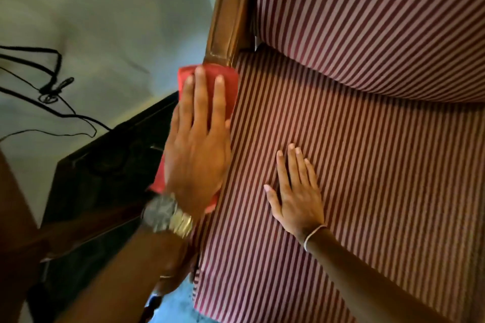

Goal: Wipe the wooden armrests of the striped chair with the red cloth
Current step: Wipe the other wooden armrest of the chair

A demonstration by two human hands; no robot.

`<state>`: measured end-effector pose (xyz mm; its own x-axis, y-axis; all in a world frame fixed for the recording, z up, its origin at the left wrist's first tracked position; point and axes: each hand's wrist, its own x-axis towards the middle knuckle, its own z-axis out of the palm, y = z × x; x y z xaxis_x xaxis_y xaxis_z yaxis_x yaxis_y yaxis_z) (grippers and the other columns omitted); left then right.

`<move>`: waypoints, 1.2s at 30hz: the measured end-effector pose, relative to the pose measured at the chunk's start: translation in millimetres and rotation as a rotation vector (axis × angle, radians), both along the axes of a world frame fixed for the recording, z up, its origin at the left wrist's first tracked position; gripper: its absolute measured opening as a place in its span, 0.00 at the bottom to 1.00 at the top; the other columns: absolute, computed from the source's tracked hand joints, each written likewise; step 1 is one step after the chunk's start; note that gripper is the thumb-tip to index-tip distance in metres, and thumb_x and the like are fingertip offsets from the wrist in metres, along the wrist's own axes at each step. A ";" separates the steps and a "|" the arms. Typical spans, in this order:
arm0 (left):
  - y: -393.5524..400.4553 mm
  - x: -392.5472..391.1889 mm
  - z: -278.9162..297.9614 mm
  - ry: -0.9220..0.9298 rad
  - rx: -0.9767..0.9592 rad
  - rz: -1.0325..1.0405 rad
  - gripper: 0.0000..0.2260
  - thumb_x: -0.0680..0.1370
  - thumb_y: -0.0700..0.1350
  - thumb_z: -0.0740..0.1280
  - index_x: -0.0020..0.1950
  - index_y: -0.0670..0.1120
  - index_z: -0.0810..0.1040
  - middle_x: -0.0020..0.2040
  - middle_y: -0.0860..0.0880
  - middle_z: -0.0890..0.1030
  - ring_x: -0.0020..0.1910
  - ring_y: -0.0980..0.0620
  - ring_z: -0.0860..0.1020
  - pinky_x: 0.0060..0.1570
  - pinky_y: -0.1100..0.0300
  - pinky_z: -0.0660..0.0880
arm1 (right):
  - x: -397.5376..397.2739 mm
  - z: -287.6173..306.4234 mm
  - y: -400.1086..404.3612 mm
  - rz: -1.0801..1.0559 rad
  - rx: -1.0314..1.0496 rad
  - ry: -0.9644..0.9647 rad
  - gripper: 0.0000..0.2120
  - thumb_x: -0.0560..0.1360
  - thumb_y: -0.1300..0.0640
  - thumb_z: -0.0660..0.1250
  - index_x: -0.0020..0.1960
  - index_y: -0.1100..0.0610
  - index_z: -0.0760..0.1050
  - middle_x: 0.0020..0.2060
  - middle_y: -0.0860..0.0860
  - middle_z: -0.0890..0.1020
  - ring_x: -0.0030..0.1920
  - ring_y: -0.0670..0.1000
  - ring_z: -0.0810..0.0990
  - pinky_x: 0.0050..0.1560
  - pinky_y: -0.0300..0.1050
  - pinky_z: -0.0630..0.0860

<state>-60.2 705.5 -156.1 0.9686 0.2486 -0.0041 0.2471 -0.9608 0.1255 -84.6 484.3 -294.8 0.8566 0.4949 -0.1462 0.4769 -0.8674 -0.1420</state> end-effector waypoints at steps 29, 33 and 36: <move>0.0 -69.3 0.5 0.047 0.016 -0.135 0.26 0.86 0.49 0.51 0.83 0.42 0.53 0.83 0.39 0.54 0.83 0.40 0.53 0.79 0.39 0.58 | -6.1 -10.1 1.4 -0.049 -0.007 -0.102 0.35 0.84 0.39 0.49 0.84 0.58 0.53 0.84 0.59 0.55 0.85 0.57 0.52 0.85 0.57 0.51; 6.2 2.0 -0.1 -0.025 -0.027 -0.142 0.26 0.86 0.47 0.52 0.83 0.43 0.50 0.84 0.39 0.52 0.83 0.39 0.51 0.78 0.37 0.61 | -5.7 -10.4 1.7 -0.057 -0.004 -0.112 0.34 0.84 0.39 0.49 0.83 0.58 0.56 0.83 0.60 0.57 0.84 0.57 0.54 0.84 0.58 0.55; 15.2 83.7 4.1 -0.087 -0.053 -0.099 0.27 0.85 0.49 0.50 0.84 0.46 0.47 0.85 0.41 0.49 0.84 0.41 0.49 0.81 0.41 0.57 | -4.5 -9.0 6.3 -0.057 0.012 -0.100 0.34 0.84 0.38 0.50 0.83 0.58 0.56 0.83 0.59 0.57 0.84 0.57 0.54 0.84 0.59 0.55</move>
<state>23.5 720.7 -152.0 0.9857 0.1531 0.0709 0.1370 -0.9716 0.1932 -89.1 490.6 -303.8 0.8933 0.4462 -0.0530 0.4392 -0.8920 -0.1070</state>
